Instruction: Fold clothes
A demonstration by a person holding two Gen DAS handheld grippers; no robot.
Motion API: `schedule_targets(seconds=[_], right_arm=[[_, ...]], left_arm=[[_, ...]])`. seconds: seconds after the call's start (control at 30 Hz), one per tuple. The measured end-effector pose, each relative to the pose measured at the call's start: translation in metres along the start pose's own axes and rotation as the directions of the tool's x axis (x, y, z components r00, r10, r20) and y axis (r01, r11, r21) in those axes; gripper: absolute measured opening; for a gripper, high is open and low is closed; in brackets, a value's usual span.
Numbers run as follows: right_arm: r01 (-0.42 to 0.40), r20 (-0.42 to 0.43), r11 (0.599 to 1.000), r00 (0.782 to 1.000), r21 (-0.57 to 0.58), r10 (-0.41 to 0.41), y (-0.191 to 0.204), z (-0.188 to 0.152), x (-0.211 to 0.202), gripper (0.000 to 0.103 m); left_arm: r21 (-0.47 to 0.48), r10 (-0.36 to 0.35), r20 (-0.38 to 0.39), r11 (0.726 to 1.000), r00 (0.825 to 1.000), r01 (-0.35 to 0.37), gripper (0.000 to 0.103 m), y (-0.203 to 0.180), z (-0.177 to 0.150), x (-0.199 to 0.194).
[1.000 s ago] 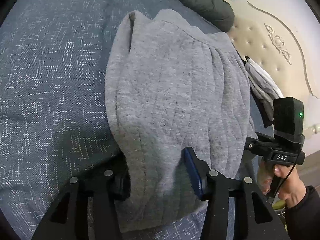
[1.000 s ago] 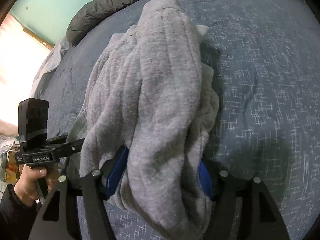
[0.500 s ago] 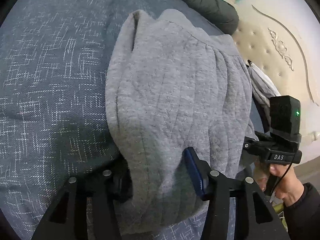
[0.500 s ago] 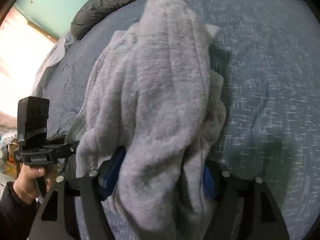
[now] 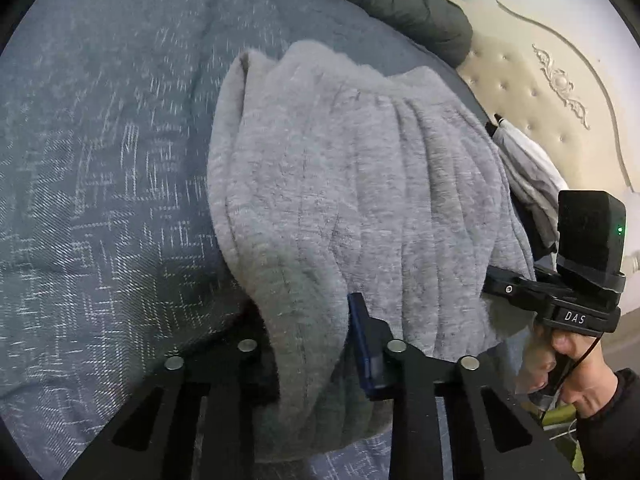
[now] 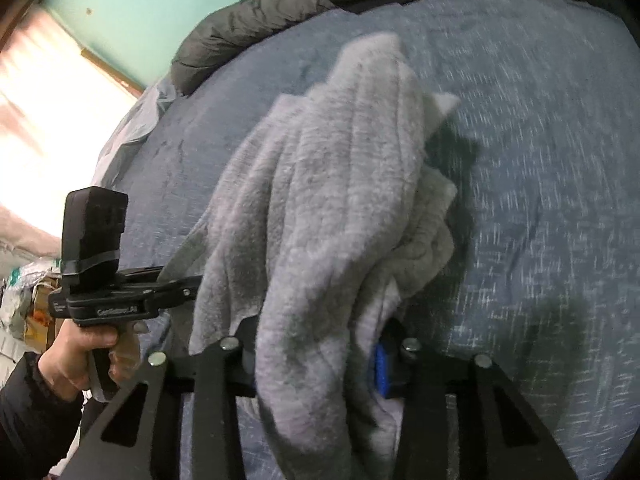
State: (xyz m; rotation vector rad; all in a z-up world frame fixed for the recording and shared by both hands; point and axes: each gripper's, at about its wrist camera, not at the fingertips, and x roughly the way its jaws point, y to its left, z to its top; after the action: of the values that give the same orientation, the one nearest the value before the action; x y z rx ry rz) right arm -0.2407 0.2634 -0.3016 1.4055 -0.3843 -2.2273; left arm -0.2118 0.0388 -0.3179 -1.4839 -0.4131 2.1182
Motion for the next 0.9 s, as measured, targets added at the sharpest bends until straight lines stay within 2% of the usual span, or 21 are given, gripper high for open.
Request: schedule_targets(seconds=[0.33,0.47,0.53,0.63,0.77,0.9], right_arm=[[-0.022,0.050,0.999,0.998,-0.035,0.023,0.012,0.022,-0.039,0.035],[-0.028,0.055,0.998,0.998,-0.049,0.031,0.013,0.025,-0.051,0.035],[-0.030,0.042,0.998,0.999,-0.047,0.032,0.009,0.021,-0.053,0.035],[-0.031,0.009,0.999,0.999,-0.033,0.032,0.001,0.013,-0.042,0.035],[-0.032,-0.024,0.999,0.999,0.002,0.032,-0.020,-0.010,-0.030,0.035],[-0.022,-0.060,1.000,0.998,0.010,0.023,-0.031,-0.023,-0.022,0.035]], left_arm=[[0.065,-0.015,0.033,0.998,0.999,0.013,0.024,-0.035,0.012,-0.043],[0.057,-0.031,0.041,0.998,0.999,0.029,0.024,-0.039,0.016,-0.051],[0.041,-0.039,0.034,0.998,0.999,0.037,0.024,-0.055,0.037,-0.025],[0.015,-0.045,0.010,0.999,0.999,0.045,0.024,-0.046,0.001,-0.017],[-0.029,-0.051,-0.028,0.998,0.998,0.050,0.024,-0.031,-0.018,0.007],[-0.049,-0.032,-0.068,0.998,0.997,0.028,0.032,-0.021,-0.023,0.028]])
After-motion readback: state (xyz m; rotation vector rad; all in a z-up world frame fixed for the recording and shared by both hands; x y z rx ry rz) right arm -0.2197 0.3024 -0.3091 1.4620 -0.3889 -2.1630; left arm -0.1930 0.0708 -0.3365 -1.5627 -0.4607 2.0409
